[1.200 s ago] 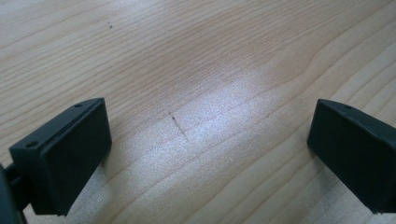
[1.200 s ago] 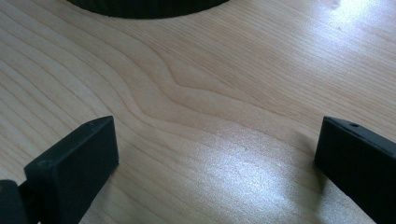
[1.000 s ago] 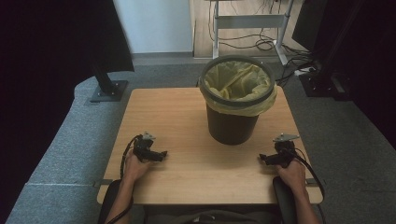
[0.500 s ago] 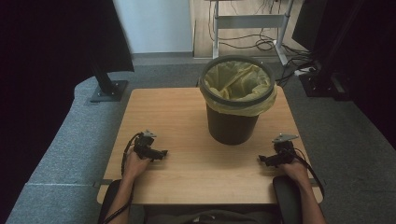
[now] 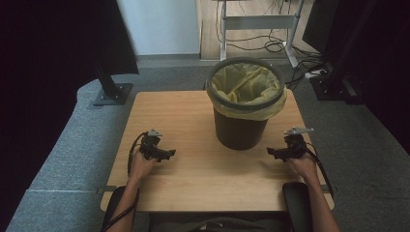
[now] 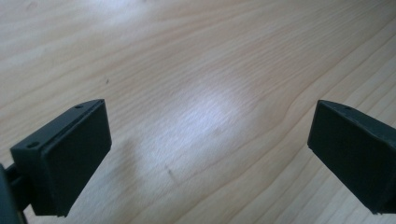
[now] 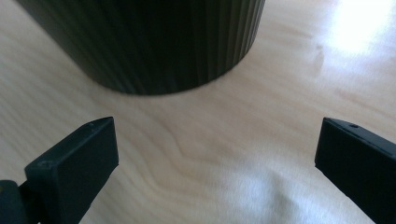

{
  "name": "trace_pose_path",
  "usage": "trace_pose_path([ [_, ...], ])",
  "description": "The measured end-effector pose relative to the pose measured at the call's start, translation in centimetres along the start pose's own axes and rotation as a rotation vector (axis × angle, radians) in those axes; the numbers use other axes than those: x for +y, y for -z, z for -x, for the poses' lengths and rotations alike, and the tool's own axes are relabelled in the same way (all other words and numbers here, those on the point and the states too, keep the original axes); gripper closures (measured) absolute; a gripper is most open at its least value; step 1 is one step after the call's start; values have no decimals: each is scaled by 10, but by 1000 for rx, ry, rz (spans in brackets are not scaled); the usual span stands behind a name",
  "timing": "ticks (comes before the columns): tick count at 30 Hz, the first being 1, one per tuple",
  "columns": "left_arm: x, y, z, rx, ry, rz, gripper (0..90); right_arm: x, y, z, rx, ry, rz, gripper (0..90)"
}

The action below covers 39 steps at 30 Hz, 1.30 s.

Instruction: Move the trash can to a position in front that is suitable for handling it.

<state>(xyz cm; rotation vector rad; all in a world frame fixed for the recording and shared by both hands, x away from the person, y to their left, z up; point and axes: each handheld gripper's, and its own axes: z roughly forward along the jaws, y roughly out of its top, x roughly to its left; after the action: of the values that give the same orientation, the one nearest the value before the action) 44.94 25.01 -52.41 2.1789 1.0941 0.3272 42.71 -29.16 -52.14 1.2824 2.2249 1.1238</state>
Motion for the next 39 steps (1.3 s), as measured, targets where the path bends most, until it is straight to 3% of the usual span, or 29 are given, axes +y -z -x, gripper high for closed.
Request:
trace_pose_path([
  [5,7,1,1,-15,-5,19,0,14,1,5,-26,-46,26,0],
  [16,34,2,7,-42,-27,49,0,43,-1,21,-104,-85,52,0],
  [24,54,-3,9,-81,-26,40,0,63,-10,32,-132,-100,67,0],
  [28,61,-5,9,-92,-25,47,0,71,-15,37,-139,-155,77,0],
  [32,66,-9,6,-116,-8,54,0,76,-22,44,-166,-170,69,0],
  [39,74,-14,3,-107,-5,65,0,87,-31,57,-169,-186,88,0],
])
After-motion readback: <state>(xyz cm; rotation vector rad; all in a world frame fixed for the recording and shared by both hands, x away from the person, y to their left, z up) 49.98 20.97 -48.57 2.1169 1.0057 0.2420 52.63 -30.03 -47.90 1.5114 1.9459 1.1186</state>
